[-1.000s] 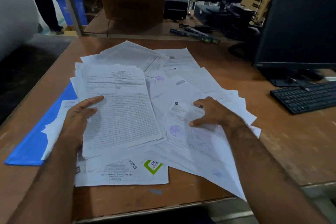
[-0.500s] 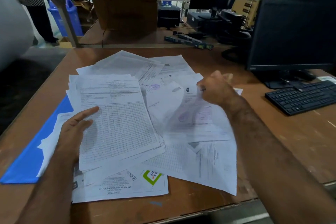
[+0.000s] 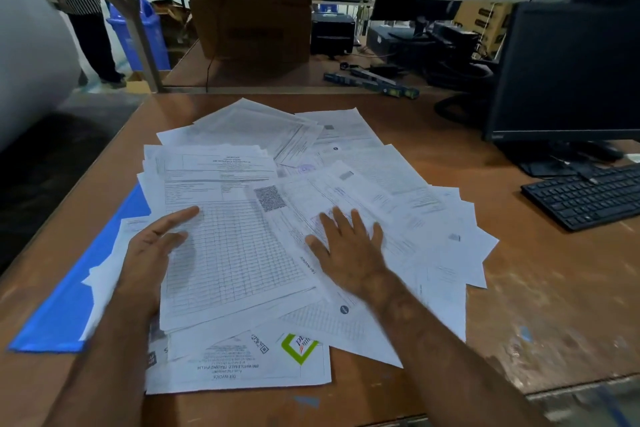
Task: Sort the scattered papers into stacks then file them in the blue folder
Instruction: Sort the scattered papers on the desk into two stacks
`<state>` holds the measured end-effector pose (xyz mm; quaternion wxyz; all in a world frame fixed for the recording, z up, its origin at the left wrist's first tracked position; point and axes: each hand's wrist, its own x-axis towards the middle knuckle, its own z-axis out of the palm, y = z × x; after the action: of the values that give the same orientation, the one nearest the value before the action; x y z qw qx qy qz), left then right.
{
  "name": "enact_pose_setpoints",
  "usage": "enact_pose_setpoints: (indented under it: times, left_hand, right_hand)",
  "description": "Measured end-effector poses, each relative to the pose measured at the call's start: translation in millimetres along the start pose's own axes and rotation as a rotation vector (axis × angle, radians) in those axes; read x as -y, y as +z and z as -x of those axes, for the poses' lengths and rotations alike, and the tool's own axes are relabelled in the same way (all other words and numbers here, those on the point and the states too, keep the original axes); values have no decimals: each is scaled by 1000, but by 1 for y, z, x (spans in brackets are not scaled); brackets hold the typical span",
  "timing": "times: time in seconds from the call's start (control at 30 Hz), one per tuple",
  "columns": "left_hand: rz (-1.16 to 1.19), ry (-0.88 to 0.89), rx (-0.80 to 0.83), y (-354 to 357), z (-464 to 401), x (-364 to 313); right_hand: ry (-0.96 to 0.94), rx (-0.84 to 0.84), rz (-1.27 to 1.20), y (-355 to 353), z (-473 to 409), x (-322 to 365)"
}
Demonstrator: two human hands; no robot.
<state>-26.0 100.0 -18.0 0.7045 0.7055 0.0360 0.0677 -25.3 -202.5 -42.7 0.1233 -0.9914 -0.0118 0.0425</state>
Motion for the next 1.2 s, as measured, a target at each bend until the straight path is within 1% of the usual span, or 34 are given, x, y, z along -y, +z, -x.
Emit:
enact_pose_setpoints:
  times: [0.07,0.1,0.17,0.2,0.3,0.37,0.47,0.57,0.6,0.67,0.7,0.73,0.8,0.83,0.9,1.0,1.1,1.2]
  left_hand:
    - [7,-3,-1,1,1,-1]
    - [6,-3,-2,1,1,-2]
    - [9,-7,-9,1,1,-1]
    - [16,-11,-11,0,2,-1]
    - [41,-17,-11,0,3,0]
    - [36,-12,-18,0,2,1]
    - [38,-26,-20,-2,2,3]
    - [30,-22,-19,-3,0,3]
    - [20,-10,-15,-3,0,3]
    - [10,2,-15,-2,-1,2]
    - [17,1,-19,-2,-2,1]
    - [21,-1,-26,-1,-1,-1]
    - [20,0,-32,1,2,-4]
    - [6,4,-30,1,3,-5]
    - [-15,18,-27,0,3,-5]
    - [22,7,-12,-2,4,-6]
    - [1,15,17,1,4,-10]
    - [-130,26,32,2,6,-12]
  right_hand:
    - [-7,-47,-123,-8,0,-6]
    - [-5,-99,-166,-15,-3,-13]
    - [15,-176,-165,-31,-13,-32]
    - [37,-164,-136,-40,-18,-42]
    - [128,-4,-77,-58,-30,-61]
    - [121,34,-102,-66,-37,-65]
    - [35,-20,-344,-76,-39,-67]
    - [-82,-52,-645,-87,-36,-71]
    - [-117,-51,-809,-90,-33,-69]
    - [-105,-12,-1221,-93,-28,-60]
    - [-95,-2,-1322,-91,-27,-56]
    - [-100,0,-1352,-87,-26,-50]
    - [-136,-30,-1174,-68,-32,-40]
    - [-146,-17,-1067,-56,-35,-35]
    - [-158,76,-968,-39,-40,-22]
    - [-293,102,-767,-27,-45,-4]
    - [-375,120,-686,-27,-51,9]
    - [-398,124,-643,-27,-57,15]
